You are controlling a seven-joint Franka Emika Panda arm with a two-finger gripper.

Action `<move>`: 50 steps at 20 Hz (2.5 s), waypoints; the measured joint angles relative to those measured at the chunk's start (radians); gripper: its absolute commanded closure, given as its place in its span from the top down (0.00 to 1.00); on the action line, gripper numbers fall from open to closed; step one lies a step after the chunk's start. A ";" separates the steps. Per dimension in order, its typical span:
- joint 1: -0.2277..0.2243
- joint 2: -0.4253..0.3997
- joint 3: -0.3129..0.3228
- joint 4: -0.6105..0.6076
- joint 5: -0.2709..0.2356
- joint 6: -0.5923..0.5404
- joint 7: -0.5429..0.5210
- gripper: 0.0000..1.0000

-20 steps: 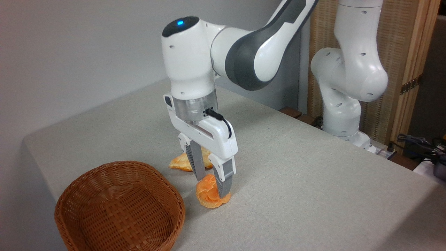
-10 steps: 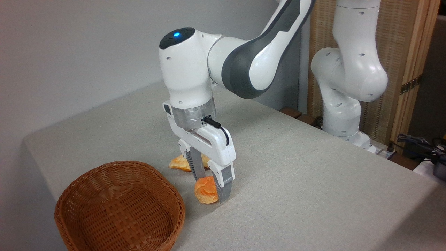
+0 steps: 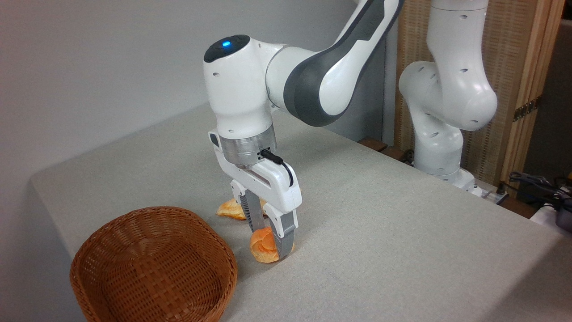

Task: Put bread into the basket
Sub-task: 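Lift the bun and carry it over the wicker basket, then lower the bun into the basket and open the gripper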

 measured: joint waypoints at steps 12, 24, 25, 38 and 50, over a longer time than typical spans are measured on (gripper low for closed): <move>0.000 0.000 -0.001 0.002 0.000 0.000 0.001 0.45; -0.004 0.000 -0.049 0.175 -0.067 0.005 0.001 0.48; -0.004 0.001 -0.049 0.185 -0.067 0.005 0.001 0.48; -0.003 0.108 -0.048 0.213 -0.114 0.295 0.000 1.00; -0.002 0.202 -0.047 0.248 -0.154 0.373 -0.001 1.00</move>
